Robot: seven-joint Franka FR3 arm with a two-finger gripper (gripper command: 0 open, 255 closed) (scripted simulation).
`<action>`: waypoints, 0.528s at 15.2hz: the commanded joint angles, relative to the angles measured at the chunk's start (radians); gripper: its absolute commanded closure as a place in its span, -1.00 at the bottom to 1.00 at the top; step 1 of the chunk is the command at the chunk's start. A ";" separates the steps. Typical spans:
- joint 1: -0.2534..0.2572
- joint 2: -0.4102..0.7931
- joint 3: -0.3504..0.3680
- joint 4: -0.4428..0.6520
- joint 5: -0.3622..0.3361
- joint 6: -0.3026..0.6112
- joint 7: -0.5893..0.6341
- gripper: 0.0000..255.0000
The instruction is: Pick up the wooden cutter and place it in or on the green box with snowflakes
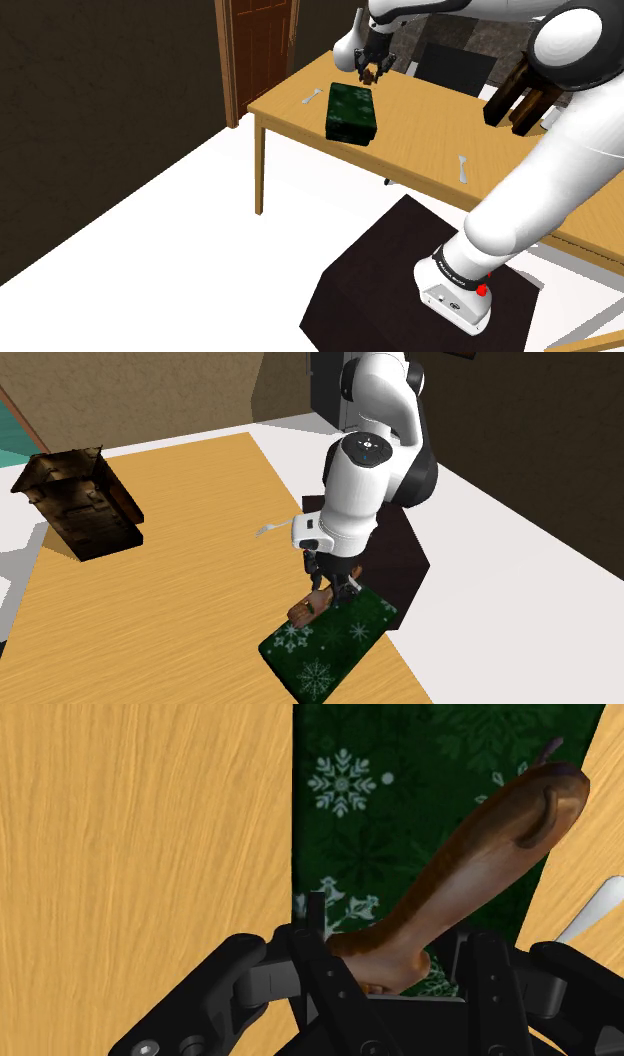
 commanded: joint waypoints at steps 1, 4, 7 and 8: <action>0.012 0.075 0.010 0.094 0.000 -0.022 0.020 1.00; 0.012 0.079 0.009 0.059 -0.001 0.017 0.025 1.00; 0.012 0.085 0.009 0.027 -0.003 0.055 0.029 1.00; 0.012 0.087 0.009 0.016 -0.004 0.068 0.030 1.00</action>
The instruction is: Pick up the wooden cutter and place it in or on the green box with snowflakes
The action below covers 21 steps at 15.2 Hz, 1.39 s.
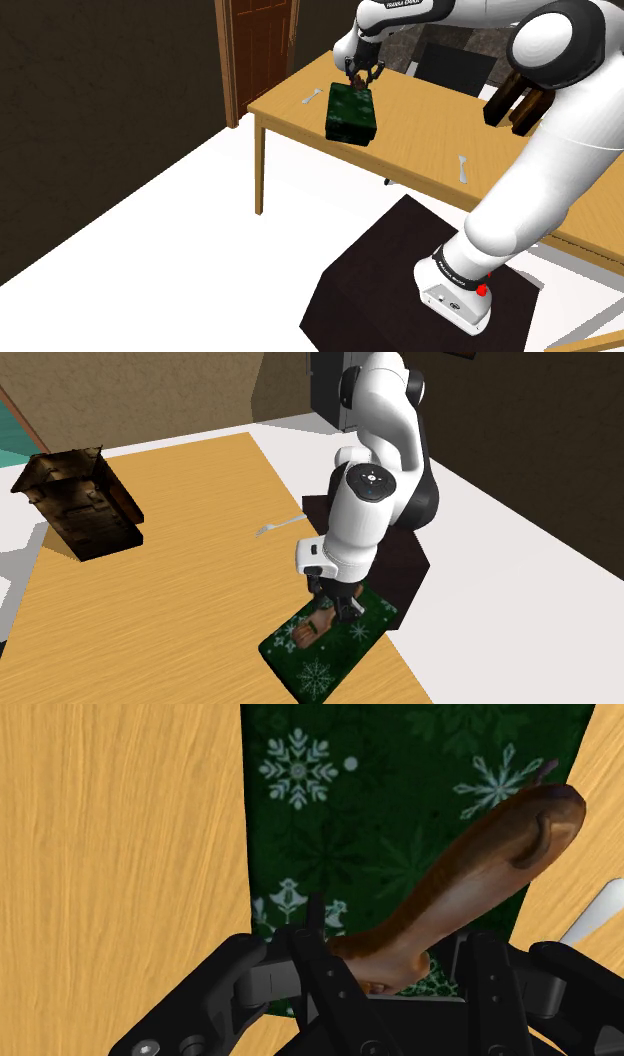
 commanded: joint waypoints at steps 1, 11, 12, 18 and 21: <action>0.000 0.003 0.000 -0.022 -0.001 0.026 0.004 1.00; 0.000 0.020 -0.001 -0.070 -0.005 0.091 0.012 1.00; 0.000 0.020 -0.001 -0.070 -0.005 0.091 0.012 1.00; 0.000 0.020 -0.001 -0.071 -0.005 0.091 0.012 -1.00; 0.002 0.009 0.001 -0.052 -0.004 0.061 0.011 -1.00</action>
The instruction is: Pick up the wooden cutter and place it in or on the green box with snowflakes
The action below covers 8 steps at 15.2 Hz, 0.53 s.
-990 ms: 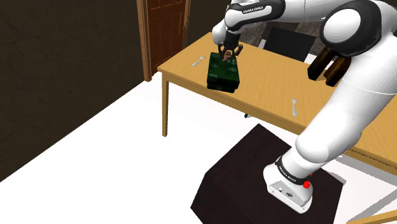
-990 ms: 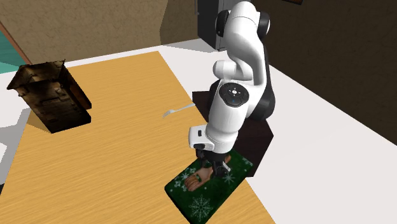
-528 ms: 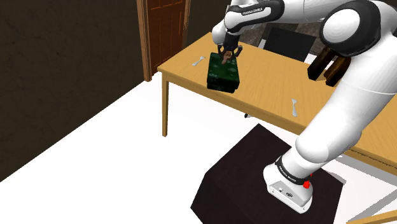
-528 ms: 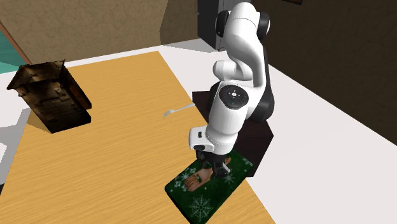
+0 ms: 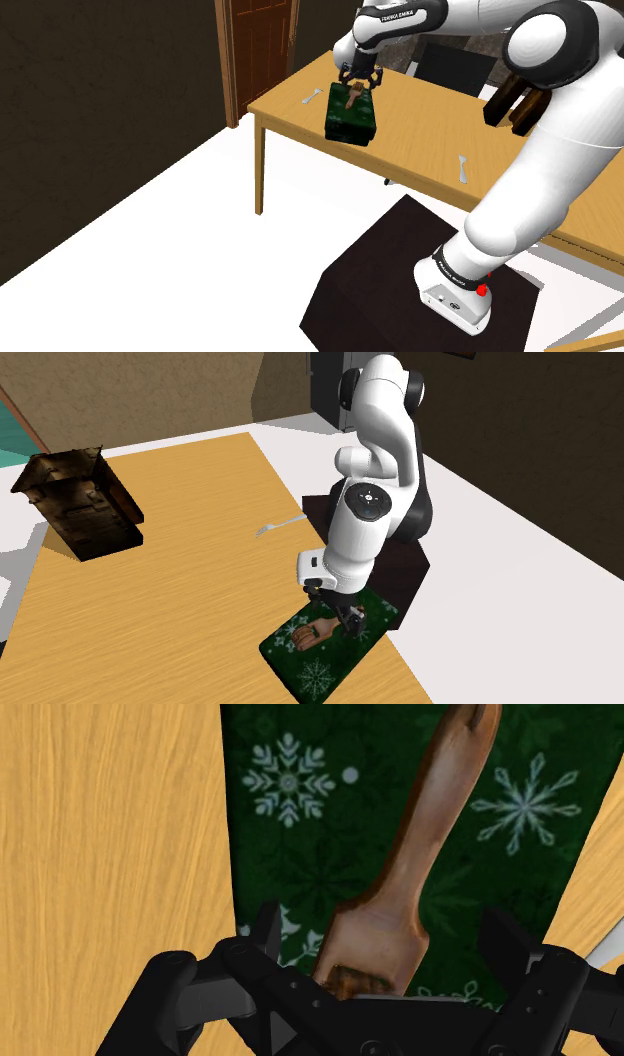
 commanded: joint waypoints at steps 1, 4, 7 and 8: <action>0.003 -0.020 0.002 0.026 0.002 -0.046 -0.001 -1.00; 0.007 -0.035 0.005 0.066 0.004 -0.102 -0.002 -1.00; 0.007 -0.035 0.005 0.066 0.004 -0.102 -0.002 -1.00; 0.007 -0.035 0.005 0.066 0.004 -0.102 -0.002 -1.00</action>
